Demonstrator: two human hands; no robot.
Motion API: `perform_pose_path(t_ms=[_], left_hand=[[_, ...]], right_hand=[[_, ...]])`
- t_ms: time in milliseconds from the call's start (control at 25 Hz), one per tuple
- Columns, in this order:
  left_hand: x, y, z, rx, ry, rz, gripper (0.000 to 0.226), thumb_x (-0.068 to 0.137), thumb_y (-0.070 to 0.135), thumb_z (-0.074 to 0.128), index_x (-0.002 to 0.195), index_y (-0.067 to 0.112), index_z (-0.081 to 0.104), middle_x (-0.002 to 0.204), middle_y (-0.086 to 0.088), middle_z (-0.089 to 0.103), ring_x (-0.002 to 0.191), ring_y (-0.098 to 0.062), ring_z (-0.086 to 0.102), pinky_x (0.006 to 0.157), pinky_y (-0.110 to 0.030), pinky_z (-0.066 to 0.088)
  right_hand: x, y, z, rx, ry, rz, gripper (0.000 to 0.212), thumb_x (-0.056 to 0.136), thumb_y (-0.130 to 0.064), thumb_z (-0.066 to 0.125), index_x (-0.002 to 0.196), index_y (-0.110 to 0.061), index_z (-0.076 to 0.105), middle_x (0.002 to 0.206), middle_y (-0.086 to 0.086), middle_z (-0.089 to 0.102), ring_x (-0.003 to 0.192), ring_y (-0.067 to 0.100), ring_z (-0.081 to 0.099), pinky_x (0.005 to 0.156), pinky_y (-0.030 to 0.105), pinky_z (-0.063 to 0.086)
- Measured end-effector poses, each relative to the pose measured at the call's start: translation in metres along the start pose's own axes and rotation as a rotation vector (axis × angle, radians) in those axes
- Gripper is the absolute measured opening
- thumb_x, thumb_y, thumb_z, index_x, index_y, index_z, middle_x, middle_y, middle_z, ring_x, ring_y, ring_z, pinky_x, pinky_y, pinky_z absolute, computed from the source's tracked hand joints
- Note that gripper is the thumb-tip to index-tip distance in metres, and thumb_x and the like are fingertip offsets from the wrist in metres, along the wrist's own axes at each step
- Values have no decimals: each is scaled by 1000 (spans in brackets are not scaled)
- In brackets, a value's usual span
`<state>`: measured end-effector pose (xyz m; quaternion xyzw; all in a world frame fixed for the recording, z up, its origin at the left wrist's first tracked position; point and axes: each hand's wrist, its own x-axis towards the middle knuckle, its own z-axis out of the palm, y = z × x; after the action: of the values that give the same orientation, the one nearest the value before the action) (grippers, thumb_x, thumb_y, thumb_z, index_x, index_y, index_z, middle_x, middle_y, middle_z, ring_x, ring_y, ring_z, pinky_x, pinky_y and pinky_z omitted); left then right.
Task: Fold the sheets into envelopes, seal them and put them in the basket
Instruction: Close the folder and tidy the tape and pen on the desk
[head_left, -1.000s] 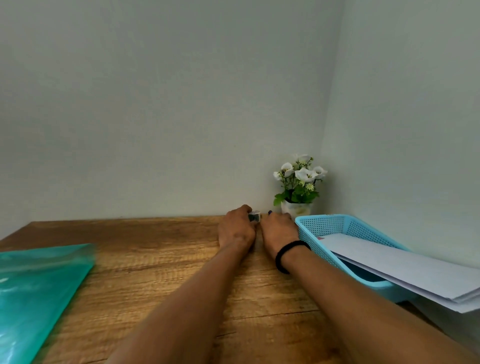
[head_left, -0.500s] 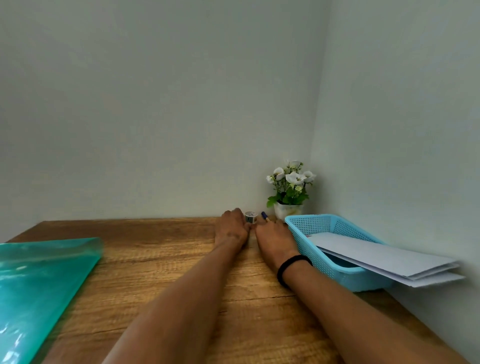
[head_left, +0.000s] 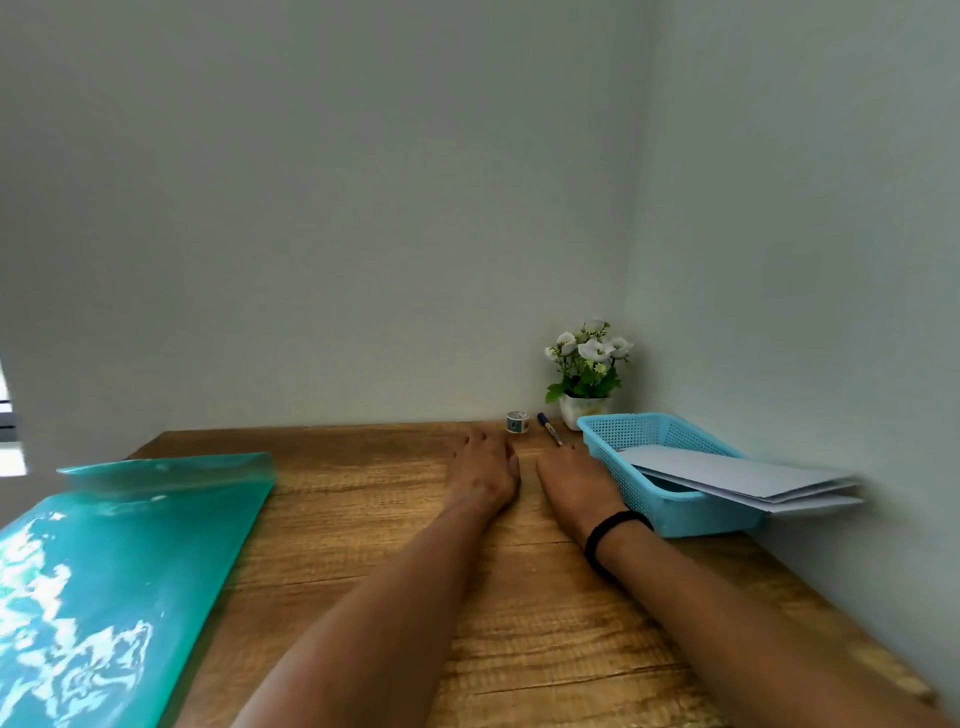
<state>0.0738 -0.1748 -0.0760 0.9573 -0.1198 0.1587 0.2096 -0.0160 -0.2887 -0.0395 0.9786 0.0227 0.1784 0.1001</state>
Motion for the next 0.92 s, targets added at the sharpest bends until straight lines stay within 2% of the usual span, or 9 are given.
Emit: perform_pose_path(t_ms=[160, 360, 520, 600, 680, 800, 880, 920], left_hand=[[-27, 0, -13, -30, -11, -4, 34, 105, 41, 49, 130, 23, 64, 144, -9, 55, 136, -30, 48, 114, -46, 38], [-68, -2, -28, -59, -21, 11, 31, 104, 39, 52, 126, 24, 67, 136, -6, 62, 130, -28, 53, 111, -47, 44], [-114, -4, -62, -73, -111, 74, 32, 104, 39, 53, 128, 23, 66, 133, -8, 63, 124, -28, 56, 107, -48, 48], [-137, -12, -83, -70, -172, 102, 31, 103, 38, 56, 127, 21, 66, 131, -9, 65, 120, -28, 59, 102, -47, 50], [-156, -26, -108, -99, -175, 98, 24, 100, 31, 63, 120, 19, 69, 123, -8, 69, 111, -26, 65, 94, -43, 55], [-176, -61, -152, -81, 45, 106, 13, 97, 26, 67, 105, 18, 74, 105, -5, 74, 92, -21, 69, 77, -38, 60], [-182, -94, -177, 21, 243, 5, 14, 94, 24, 67, 99, 16, 78, 100, -8, 76, 90, -26, 72, 74, -41, 60], [-184, -115, -191, 87, 291, -78, 16, 93, 23, 66, 100, 15, 78, 101, -11, 76, 96, -31, 72, 80, -43, 61]], right_hand=[[-19, -2, -3, 16, -45, 2, 34, 109, -9, 33, 126, -12, 61, 135, 13, 62, 122, 27, 60, 96, 38, 52], [-47, -1, -6, 49, -12, -2, 26, 108, -11, 37, 118, -14, 60, 127, 12, 64, 112, 25, 62, 93, 37, 53], [-54, 0, -14, 192, -23, 50, 21, 105, -15, 39, 93, -22, 55, 114, 9, 68, 93, 20, 60, 81, 33, 50], [-53, -18, -20, 237, -43, 31, 18, 100, -24, 48, 83, -25, 53, 101, 5, 69, 85, 17, 61, 78, 33, 53], [-54, -54, -31, 302, -42, -24, 16, 98, -29, 56, 82, -28, 55, 96, 1, 70, 83, 17, 62, 75, 33, 54], [-48, -114, -41, 441, -76, -172, 4, 92, -31, 63, 89, -32, 61, 100, -3, 71, 87, 17, 65, 76, 32, 55], [-39, -148, -44, 506, -49, -214, 18, 90, -33, 66, 108, -36, 65, 119, -4, 71, 106, 20, 65, 90, 39, 57], [-33, -165, -47, 517, -6, -253, 30, 90, -34, 68, 120, -32, 65, 127, -3, 69, 116, 22, 63, 97, 42, 55]])
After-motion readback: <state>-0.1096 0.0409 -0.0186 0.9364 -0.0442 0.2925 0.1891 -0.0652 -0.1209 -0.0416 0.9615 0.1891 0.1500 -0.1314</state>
